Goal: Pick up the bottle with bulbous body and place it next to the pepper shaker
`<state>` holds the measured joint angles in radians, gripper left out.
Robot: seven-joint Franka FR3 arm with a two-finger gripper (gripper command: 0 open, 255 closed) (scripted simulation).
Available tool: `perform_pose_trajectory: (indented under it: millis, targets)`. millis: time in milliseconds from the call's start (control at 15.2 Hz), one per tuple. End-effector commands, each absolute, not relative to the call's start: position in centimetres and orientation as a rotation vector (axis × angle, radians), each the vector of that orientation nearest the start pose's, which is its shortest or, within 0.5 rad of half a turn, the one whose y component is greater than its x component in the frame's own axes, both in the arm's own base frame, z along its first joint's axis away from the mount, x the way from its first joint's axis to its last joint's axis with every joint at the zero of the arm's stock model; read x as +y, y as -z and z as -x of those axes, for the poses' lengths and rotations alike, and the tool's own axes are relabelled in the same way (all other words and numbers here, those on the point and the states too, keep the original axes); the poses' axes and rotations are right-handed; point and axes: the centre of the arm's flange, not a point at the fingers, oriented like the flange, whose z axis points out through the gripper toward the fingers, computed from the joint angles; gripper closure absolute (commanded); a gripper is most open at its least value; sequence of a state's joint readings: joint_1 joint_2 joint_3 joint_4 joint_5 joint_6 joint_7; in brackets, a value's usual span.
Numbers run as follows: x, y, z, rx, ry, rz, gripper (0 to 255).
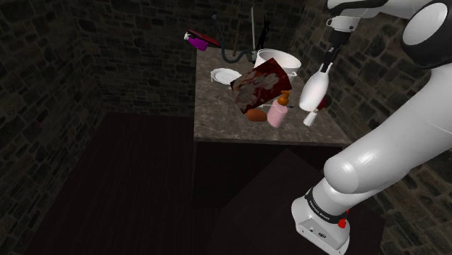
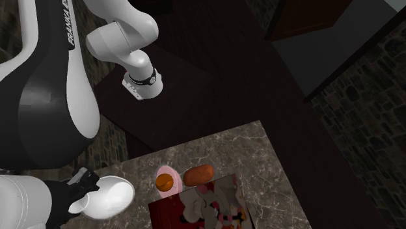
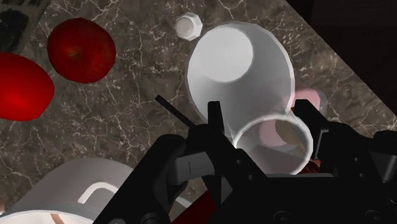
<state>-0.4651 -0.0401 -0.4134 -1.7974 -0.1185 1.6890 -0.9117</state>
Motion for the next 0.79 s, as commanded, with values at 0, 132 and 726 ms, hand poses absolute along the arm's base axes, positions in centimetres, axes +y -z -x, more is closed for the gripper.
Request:
perform_pose_trajectory:
  millis: [0,132,726]
  targets:
    - [-42.7,-53.6,-33.6,-0.082,-0.193,3.143,255]
    - [-42.7,-52.6,-33.6,-0.082,-0.193,3.143,255]
    - [-42.7,-47.8,-33.6,-0.082,-0.193,3.143,255]
